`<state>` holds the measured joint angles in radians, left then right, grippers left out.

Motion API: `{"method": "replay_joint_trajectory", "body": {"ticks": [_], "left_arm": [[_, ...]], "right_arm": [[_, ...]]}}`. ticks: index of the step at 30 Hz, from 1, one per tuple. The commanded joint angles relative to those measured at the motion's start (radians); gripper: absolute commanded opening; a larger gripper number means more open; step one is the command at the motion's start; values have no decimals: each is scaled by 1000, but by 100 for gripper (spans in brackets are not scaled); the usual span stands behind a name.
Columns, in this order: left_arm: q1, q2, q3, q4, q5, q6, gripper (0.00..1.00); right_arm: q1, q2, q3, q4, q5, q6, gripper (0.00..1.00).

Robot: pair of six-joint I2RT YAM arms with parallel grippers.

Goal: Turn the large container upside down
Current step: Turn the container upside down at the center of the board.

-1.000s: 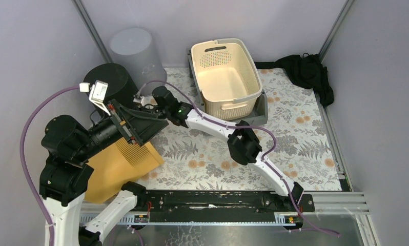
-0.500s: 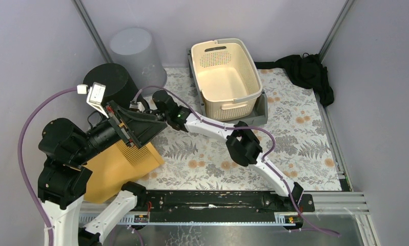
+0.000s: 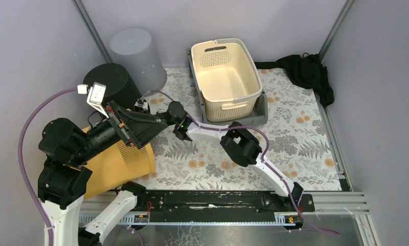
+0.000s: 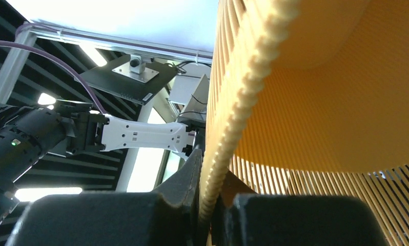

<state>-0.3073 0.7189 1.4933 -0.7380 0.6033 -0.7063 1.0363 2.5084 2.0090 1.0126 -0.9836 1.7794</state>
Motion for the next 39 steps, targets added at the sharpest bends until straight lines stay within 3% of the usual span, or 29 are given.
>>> {"method": "replay_joint_trajectory", "body": {"ticks": [1, 7, 17, 20, 39], "left_arm": [[-4, 3, 13, 23, 27, 14, 100], [-4, 14, 18, 24, 33, 14, 100], [-4, 22, 27, 2, 17, 37, 100], [-3, 20, 18, 1, 8, 42, 100], [-4, 18, -19, 2, -7, 50, 100]], "right_arm": [[-6, -111, -109, 406, 175, 92, 0], [-46, -148, -350, 689, 381, 112, 0], [-91, -251, -711, 693, 458, -42, 0], [-100, -250, -780, 693, 456, -50, 8], [-107, -233, -1040, 693, 445, -127, 25]]}}
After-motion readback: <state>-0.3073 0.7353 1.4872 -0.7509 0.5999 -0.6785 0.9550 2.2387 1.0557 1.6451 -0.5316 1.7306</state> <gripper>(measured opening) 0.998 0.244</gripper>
